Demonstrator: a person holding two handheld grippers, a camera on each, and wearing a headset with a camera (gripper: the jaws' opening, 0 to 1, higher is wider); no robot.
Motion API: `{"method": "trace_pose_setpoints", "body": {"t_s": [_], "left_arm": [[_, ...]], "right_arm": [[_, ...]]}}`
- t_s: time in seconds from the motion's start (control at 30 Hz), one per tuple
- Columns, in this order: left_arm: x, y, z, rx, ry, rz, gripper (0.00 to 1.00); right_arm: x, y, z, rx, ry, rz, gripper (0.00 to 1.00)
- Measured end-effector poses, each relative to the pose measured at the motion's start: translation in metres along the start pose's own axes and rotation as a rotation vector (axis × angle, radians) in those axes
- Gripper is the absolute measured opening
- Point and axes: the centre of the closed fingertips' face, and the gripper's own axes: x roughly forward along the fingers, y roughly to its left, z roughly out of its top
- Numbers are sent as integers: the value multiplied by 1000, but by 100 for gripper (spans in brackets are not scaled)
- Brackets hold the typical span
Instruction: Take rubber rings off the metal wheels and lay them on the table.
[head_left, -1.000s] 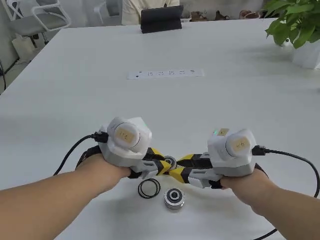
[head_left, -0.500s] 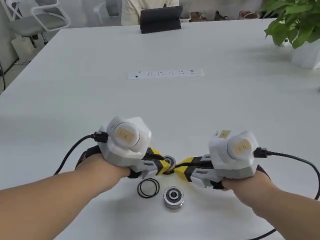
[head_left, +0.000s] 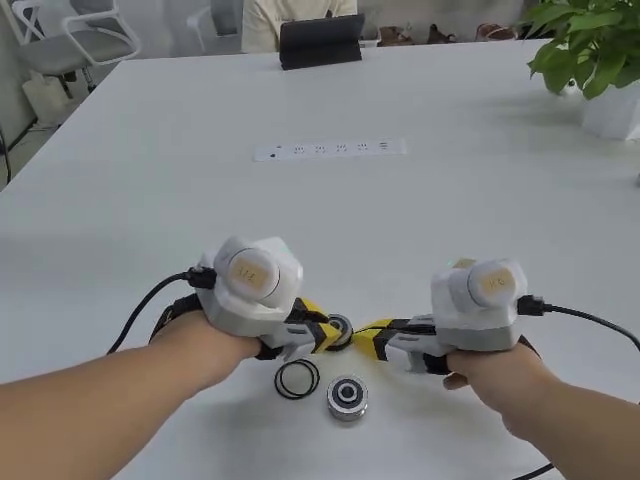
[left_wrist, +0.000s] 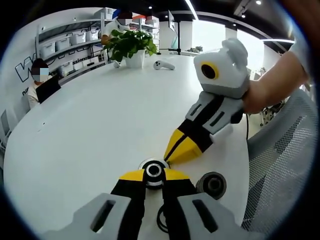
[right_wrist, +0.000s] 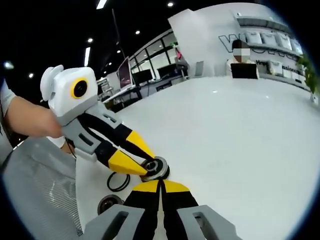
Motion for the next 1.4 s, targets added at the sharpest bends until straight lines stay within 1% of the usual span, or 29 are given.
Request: {"method": "trace_pose_setpoints", "body": {"t_s": [0.1,0.23,0.33,0.47,0.53,0.63,0.73,0.77,0.83,0.93,1.07,1.4], "left_arm": [[0,0,0,0,0,1,7],[0,0,0,-4,0,4,7],[0,-1,0,-8,2,8,7],[0,-2,0,-13,2,13,7],[0,-2,0,-12,2,16,7],[0,-2,0,-12,3,17,7],[0,-2,0,-11,5,19,7],[0,-2,0,-9,5,20,7],[0,-1,0,-10,5,23,7],[0,-1,0,-10,6,26,7],[0,-1,0,-10,9,27,7],[0,-1,0,-10,10,29,7]], "right_arm": [[-2,0,5,81,-39,11,0],[0,0,6,84,-37,8,0],[0,0,6,126,-45,11,0],[0,0,6,153,-54,10,0],[0,0,7,189,-61,10,0],[0,0,7,192,-63,9,0],[-1,1,9,181,-60,14,0],[-1,3,8,179,-47,16,0],[-1,3,8,170,-49,14,0],[-1,3,9,182,-52,15,0],[-1,4,9,176,-50,16,0],[1,10,12,178,-57,40,0]]}}
